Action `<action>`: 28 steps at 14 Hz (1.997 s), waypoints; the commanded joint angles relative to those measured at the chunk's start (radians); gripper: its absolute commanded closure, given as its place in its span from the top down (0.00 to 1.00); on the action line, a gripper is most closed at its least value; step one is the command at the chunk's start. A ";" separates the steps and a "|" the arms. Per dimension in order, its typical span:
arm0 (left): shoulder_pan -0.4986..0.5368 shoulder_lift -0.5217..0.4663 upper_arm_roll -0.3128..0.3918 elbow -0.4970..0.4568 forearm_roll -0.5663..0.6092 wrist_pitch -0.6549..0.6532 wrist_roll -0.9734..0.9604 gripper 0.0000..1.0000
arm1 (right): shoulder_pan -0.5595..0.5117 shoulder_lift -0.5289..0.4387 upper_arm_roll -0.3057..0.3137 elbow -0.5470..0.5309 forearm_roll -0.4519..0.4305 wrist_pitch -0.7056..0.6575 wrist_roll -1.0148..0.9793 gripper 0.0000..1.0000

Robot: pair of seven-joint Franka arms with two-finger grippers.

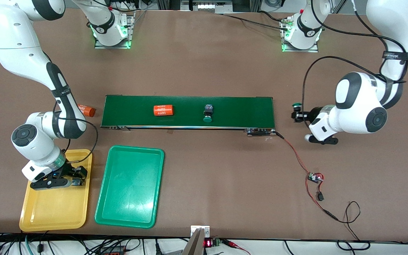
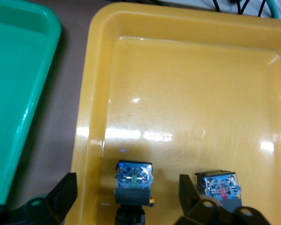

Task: Sort buttons by color to trays
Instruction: 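Release the button in the yellow tray while the left gripper feeds the belt, then move the right gripper to the belt end while the left gripper withdraws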

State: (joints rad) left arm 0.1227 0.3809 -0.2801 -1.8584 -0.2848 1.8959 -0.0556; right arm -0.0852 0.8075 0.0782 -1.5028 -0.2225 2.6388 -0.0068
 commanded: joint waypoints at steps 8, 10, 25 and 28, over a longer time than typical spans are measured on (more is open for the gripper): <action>-0.109 0.052 -0.128 -0.007 -0.053 0.206 -0.224 0.15 | 0.082 -0.304 -0.008 -0.073 0.002 -0.446 0.142 1.00; -0.124 0.058 -0.129 -0.051 -0.053 0.241 -0.224 0.16 | 0.082 -0.381 -0.006 -0.086 0.002 -0.564 0.134 1.00; -0.080 -0.117 -0.123 -0.087 -0.043 0.132 -0.219 1.00 | 0.036 -0.823 0.125 -0.367 0.169 -0.884 0.230 1.00; -0.071 -0.154 -0.047 0.030 0.002 -0.100 -0.191 1.00 | 0.035 -0.818 0.196 -0.414 0.201 -0.808 0.283 1.00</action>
State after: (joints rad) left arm 0.0497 0.2556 -0.3743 -1.8906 -0.3169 1.9172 -0.2721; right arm -0.0246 0.0149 0.2258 -1.8500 -0.0606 1.7670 0.2512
